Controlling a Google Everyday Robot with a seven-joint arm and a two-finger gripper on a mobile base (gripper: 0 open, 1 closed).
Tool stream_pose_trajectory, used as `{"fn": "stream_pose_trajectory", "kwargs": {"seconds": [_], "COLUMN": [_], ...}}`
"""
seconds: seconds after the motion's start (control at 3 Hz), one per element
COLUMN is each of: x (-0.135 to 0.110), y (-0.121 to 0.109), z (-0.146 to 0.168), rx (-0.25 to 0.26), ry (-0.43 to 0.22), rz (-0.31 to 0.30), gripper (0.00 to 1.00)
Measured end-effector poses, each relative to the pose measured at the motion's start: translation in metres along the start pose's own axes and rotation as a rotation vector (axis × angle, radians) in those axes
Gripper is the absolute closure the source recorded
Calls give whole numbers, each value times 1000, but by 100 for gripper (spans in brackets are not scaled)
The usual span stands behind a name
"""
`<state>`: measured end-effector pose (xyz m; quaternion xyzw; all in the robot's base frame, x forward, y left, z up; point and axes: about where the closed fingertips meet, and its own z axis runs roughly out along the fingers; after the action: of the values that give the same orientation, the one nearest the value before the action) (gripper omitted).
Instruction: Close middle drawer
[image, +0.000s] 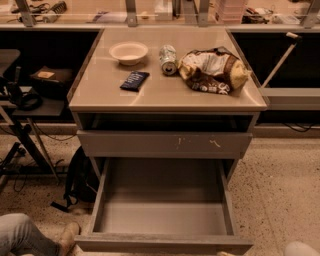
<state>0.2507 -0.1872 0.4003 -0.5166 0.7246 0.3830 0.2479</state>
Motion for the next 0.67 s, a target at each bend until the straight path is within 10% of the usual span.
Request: {"fn": "stream_pose_trajectory", "kwargs": {"seconds": [0.67], "x": [-51], "y": [-50], "z": [18], "rx": [-21], "ry": [-69], "rz": [-68], "gripper": [0]}}
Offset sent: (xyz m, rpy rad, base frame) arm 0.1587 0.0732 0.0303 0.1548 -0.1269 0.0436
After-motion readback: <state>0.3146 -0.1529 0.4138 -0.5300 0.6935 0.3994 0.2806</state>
